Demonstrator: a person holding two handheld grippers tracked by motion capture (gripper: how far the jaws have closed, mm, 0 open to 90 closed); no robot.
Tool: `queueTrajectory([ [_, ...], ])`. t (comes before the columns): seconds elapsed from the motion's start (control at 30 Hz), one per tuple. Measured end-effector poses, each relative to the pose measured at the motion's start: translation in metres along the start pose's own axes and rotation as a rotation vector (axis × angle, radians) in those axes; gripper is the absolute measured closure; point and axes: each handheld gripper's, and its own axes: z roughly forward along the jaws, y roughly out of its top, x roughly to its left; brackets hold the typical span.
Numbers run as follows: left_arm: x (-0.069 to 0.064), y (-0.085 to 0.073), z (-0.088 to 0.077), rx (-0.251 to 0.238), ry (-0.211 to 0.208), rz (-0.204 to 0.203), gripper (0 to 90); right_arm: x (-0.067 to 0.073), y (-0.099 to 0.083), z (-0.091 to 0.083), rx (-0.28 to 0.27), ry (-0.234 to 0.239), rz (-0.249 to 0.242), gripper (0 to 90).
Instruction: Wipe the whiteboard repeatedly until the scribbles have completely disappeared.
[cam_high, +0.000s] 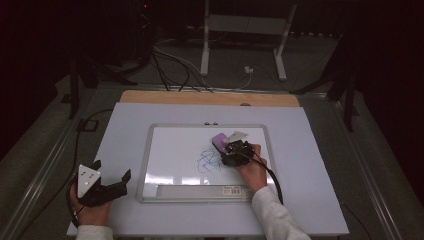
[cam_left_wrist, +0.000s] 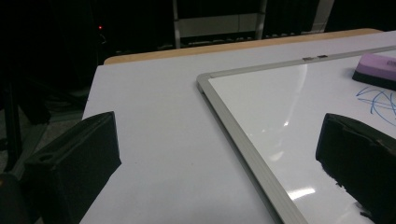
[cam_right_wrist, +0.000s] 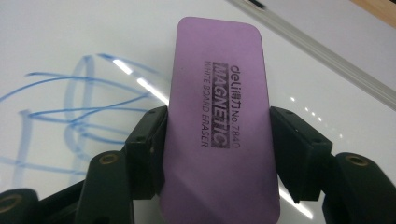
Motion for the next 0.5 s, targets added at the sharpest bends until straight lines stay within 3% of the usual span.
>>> queueTrajectory([
  [0.07, 0.000, 0.000, 0.000, 0.000, 0.001, 0.000, 0.6, 0.011, 0.000, -0.003, -0.007, 0.038, -0.028, 41.1],
  [0.2, 0.000, 0.000, 0.000, 0.001, 0.001, 0.000, 0.6, 0.019, 0.000, -0.005, -0.011, 0.071, -0.048, 41.1],
  [0.33, 0.000, 0.000, -0.001, 0.000, 0.002, -0.002, 0.6, 0.022, 0.000, -0.006, -0.010, 0.076, -0.067, 41.1],
  [0.37, 0.001, 0.000, -0.001, 0.001, 0.002, -0.001, 0.6, 0.021, 0.000, -0.006, -0.006, 0.067, -0.064, 41.1],
  [0.43, 0.001, 0.000, -0.001, -0.001, 0.003, -0.003, 0.6, 0.015, 0.002, -0.003, 0.005, 0.005, -0.061, 41.1],
  [0.47, 0.001, 0.000, -0.001, 0.000, 0.003, -0.004, 0.6, 0.015, 0.002, -0.003, 0.005, 0.005, -0.061, 41.1],
  [0.5, 0.001, 0.000, -0.001, 0.000, 0.003, -0.004, 0.6, 0.008, 0.002, -0.001, 0.012, -0.038, -0.044, 41.1],
])
